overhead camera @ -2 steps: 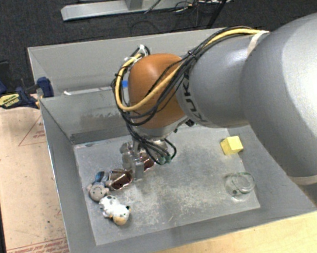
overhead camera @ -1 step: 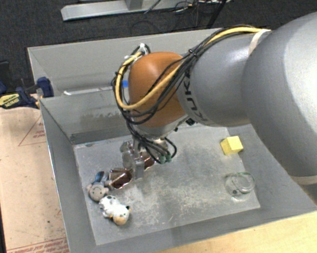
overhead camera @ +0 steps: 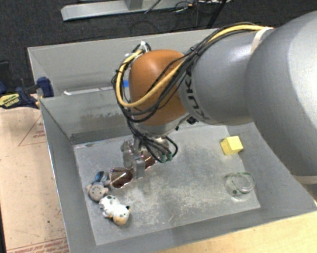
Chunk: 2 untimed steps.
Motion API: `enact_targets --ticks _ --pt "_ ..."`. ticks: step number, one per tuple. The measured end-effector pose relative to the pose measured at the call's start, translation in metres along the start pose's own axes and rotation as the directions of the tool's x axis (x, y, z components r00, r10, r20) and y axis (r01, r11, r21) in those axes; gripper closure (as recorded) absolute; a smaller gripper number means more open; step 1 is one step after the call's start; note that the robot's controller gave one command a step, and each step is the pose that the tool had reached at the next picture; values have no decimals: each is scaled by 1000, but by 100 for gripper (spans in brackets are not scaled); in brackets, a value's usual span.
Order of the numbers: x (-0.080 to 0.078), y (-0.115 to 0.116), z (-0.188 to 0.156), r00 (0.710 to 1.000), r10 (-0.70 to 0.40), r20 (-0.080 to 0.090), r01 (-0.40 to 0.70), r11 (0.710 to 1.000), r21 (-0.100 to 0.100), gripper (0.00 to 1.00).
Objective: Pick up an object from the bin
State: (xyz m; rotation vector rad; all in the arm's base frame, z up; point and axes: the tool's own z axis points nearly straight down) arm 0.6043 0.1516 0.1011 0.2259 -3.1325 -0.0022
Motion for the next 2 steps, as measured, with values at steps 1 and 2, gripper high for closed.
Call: enact_targets --ticks 1,2 --pt "0 0 -12 1000 0 2 0 1000 0 100" --pt "-1 0 -20 1000 0 5 0 1000 0 100"
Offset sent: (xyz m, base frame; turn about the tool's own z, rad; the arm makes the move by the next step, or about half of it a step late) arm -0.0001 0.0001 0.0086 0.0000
